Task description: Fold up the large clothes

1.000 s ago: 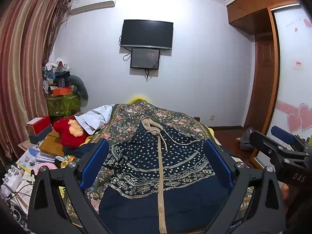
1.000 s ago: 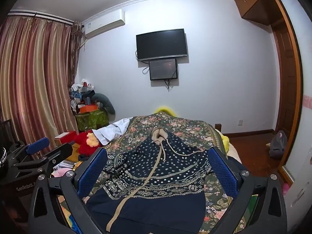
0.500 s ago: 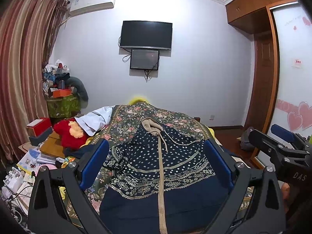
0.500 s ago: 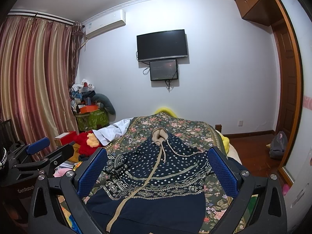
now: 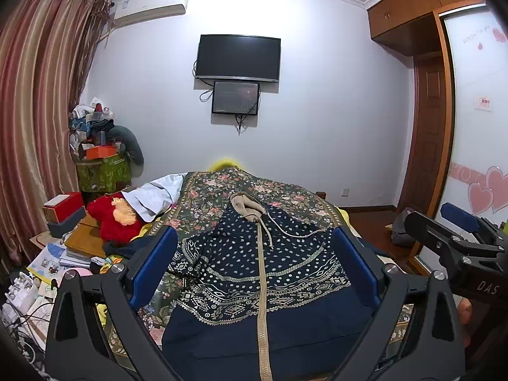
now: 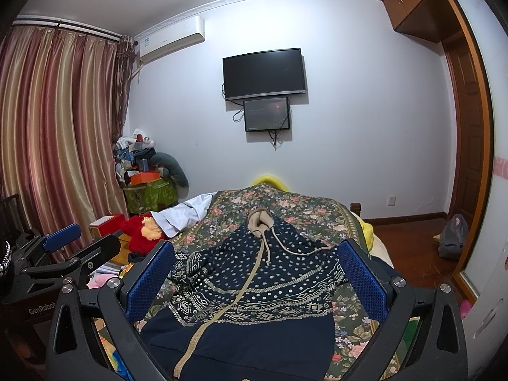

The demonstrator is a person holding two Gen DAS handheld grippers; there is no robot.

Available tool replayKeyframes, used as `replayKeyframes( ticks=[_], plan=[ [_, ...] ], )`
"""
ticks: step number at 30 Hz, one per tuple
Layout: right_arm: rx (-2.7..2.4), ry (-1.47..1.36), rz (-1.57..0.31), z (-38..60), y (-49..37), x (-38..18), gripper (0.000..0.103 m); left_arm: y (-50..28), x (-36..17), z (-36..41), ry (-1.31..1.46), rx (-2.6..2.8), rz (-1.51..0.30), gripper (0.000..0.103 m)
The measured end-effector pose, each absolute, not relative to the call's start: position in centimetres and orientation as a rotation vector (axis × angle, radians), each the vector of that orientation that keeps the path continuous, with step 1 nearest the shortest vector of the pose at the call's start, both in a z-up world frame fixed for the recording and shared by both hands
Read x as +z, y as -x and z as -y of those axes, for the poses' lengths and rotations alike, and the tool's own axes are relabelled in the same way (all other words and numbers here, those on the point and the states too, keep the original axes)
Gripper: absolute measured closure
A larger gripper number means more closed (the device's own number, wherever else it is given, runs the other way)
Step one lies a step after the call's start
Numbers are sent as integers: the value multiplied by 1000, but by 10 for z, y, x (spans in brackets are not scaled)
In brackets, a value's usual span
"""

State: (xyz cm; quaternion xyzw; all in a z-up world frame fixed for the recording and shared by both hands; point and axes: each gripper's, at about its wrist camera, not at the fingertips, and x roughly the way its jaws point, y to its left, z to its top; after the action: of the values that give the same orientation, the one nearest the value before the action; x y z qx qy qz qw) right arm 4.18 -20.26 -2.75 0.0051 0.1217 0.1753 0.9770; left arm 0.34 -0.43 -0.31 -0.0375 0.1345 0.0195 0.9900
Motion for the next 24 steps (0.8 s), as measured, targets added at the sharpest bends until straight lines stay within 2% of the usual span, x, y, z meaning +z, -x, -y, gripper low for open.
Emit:
replayKeyframes(
  ticks=[24],
  plan=[
    [354, -9, -245, 202, -42, -28, 0, -1, -1, 4, 78, 39, -263, 4]
  ],
)
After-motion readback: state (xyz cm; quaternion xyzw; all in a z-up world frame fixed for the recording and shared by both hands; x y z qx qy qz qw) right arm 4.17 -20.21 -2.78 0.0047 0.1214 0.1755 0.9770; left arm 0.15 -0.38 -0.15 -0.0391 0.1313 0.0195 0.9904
